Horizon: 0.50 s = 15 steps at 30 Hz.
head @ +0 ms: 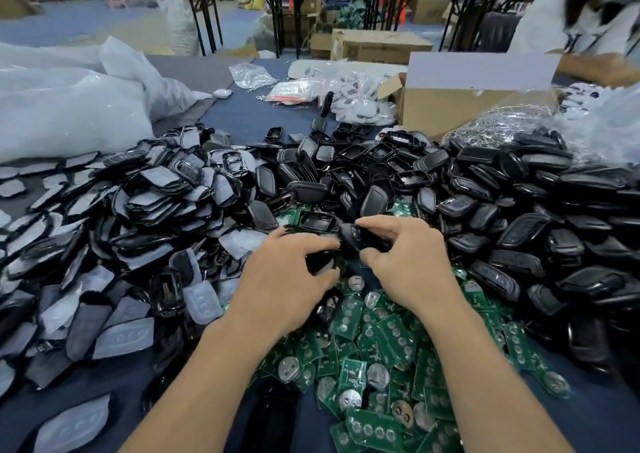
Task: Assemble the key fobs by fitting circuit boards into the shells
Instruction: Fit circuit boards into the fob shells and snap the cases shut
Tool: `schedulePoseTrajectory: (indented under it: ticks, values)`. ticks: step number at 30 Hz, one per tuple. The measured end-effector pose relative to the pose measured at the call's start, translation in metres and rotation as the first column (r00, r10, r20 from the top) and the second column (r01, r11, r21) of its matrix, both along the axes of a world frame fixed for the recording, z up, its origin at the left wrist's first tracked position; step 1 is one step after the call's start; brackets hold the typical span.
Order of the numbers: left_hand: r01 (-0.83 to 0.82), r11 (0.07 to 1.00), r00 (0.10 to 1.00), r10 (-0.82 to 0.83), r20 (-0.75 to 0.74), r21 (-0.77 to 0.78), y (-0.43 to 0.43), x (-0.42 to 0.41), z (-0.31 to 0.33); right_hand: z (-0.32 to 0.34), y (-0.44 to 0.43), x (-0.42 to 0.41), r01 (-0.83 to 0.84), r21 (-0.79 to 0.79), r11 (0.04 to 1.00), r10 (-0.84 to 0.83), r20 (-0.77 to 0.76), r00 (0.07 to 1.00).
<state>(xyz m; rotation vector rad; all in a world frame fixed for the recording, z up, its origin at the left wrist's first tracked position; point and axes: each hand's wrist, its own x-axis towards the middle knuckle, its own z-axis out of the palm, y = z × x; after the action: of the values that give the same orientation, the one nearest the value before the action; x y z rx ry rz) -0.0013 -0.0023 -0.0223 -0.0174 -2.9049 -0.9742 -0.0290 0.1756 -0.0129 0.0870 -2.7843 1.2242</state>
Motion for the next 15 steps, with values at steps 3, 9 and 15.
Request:
schedulePoseTrajectory:
  ticks: [3, 9, 15]
  values:
    - [-0.089, 0.996, 0.996, 0.089, -0.024, 0.015, -0.0020, -0.0003, 0.0007, -0.0017, 0.0012, 0.0002, -0.026, -0.157, 0.987, 0.032, 0.032, 0.999]
    - [-0.224, 0.974, 0.965, 0.216, -0.146, -0.040, 0.0041, 0.0046, 0.0031, -0.0029, 0.0009, -0.0032, 0.159, -0.222, 0.962, -0.162, 0.006, 0.987]
    - [-0.245, 0.969, 0.932, 0.246, -0.268, 0.037, 0.0066, 0.0056, 0.0031, -0.0031, -0.0060, 0.0043, 0.111, -0.007, 0.994, -0.111, -0.136, 0.984]
